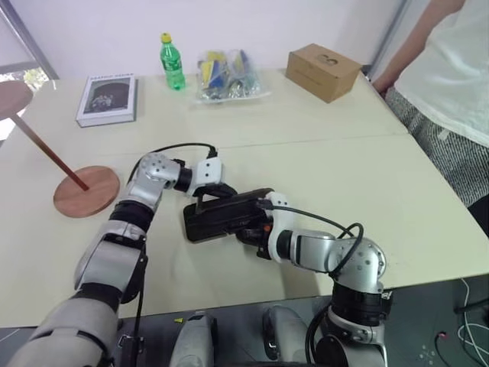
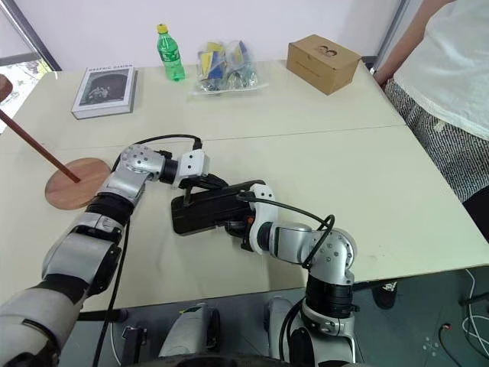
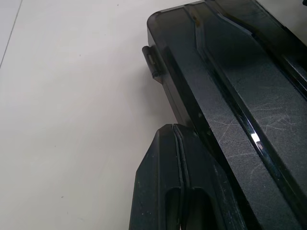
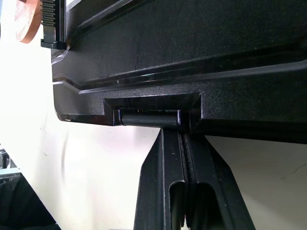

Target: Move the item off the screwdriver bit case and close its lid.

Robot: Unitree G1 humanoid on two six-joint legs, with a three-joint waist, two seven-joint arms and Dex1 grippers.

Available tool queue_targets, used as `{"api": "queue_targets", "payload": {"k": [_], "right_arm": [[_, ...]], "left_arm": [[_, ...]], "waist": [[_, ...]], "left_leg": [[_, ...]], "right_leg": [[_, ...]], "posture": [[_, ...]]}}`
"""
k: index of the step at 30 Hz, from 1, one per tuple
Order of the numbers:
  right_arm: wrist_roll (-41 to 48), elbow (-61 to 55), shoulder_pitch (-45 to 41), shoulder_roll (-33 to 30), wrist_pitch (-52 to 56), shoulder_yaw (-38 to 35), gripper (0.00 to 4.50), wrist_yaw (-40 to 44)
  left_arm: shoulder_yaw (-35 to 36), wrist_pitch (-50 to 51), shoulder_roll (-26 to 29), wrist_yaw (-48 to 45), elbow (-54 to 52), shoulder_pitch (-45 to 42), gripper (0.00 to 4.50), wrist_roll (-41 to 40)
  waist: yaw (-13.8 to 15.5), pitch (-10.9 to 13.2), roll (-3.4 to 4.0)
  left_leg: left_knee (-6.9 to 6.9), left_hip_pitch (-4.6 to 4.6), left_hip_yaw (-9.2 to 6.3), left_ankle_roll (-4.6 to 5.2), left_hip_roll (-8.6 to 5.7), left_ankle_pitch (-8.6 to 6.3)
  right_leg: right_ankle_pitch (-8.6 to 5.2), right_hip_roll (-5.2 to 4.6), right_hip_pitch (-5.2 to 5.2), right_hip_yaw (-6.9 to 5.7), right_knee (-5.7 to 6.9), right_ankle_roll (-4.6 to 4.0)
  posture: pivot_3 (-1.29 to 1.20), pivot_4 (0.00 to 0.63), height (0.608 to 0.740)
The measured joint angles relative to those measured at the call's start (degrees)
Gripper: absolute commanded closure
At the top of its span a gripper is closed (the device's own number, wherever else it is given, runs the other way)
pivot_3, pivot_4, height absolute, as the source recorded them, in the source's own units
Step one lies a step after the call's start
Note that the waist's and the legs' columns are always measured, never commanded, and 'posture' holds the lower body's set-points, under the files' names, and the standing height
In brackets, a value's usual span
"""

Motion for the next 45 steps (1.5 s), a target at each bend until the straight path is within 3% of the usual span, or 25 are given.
{"api": "queue_targets", "payload": {"k": [8,14,20,24,27,33,39,45], "right_arm": [[0.2,-0.2,0.0,0.0,0.0,-0.6,4.47,0.1],[8.0,-2.1,-1.7,-1.0,0.0,-0.4,4.47,1.4],[17.5,-4.3,-3.7,-8.5,0.0,-0.7,4.47,2.6],[23.8,-7.9,-4.2,-19.8,-0.2,-1.1,4.47,5.5],[26.0,-9.7,-5.6,-26.7,-1.0,-0.7,4.47,8.7],[22.4,-13.7,-9.3,-44.7,-6.9,0.5,4.47,21.2],[9.3,-14.5,-6.2,-58.4,-19.4,4.2,4.47,36.3],[-6.4,-13.3,0.7,-68.2,-36.4,6.0,4.47,51.4]], "left_arm": [[-1.3,-3.2,-1.2,4.8,6.7,-3.0,4.50,3.0],[-1.2,-5.5,-3.0,12.2,12.5,-5.9,4.50,4.0],[0.0,-5.3,-2.6,14.2,13.9,-6.7,4.50,3.5],[2.7,-2.8,0.9,13.8,12.3,-5.4,4.50,1.5],[5.7,2.5,2.4,13.1,6.6,-2.7,4.50,-2.2],[12.5,23.5,7.0,14.8,-21.6,9.5,4.50,-11.6],[18.1,43.9,11.7,20.7,-48.0,19.8,4.50,-19.5],[27.4,65.3,17.7,23.7,-71.2,34.2,4.50,-33.7]], "waist": [[0.2,-0.1,0.09],[1.3,-0.1,0.15],[1.3,-0.1,0.13],[0.8,-0.1,0.12],[0.7,0.0,0.14],[0.2,0.0,0.12],[0.2,0.0,0.13],[0.0,0.1,0.08]], "left_leg": [[0.00,0.17,0.00,0.00,-0.04,0.00],[0.03,0.30,0.01,0.00,-0.06,0.00],[0.02,0.25,-0.01,0.01,-0.05,0.00],[-0.04,0.18,0.01,0.03,-0.02,-0.02],[-0.06,0.06,-0.02,0.06,0.00,-0.03],[-0.04,-0.06,-0.09,0.08,0.01,-0.05],[-0.04,-0.01,-0.03,0.08,0.00,-0.05],[-0.06,0.12,0.02,0.08,0.02,-0.06]], "right_leg": [[0.00,-0.05,0.18,-0.01,-0.02,0.01],[0.04,-0.09,0.34,0.00,-0.04,0.09],[0.04,-0.07,0.30,-0.01,-0.06,0.09],[0.04,-0.02,0.18,0.02,-0.05,0.08],[0.03,-0.03,0.09,-0.01,-0.08,0.08],[0.03,-0.12,0.02,0.04,-0.16,0.09],[0.02,-0.10,0.04,0.06,-0.18,0.10],[-0.02,-0.08,0.06,0.16,-0.21,0.13]], "posture": [[0.00,0.150,0.740],[0.00,0.150,0.740],[0.00,0.150,0.740],[0.00,0.150,0.740],[0.00,0.150,0.740],[0.00,0.150,0.740],[0.00,0.150,0.740],[0.00,0.150,0.740]]}}
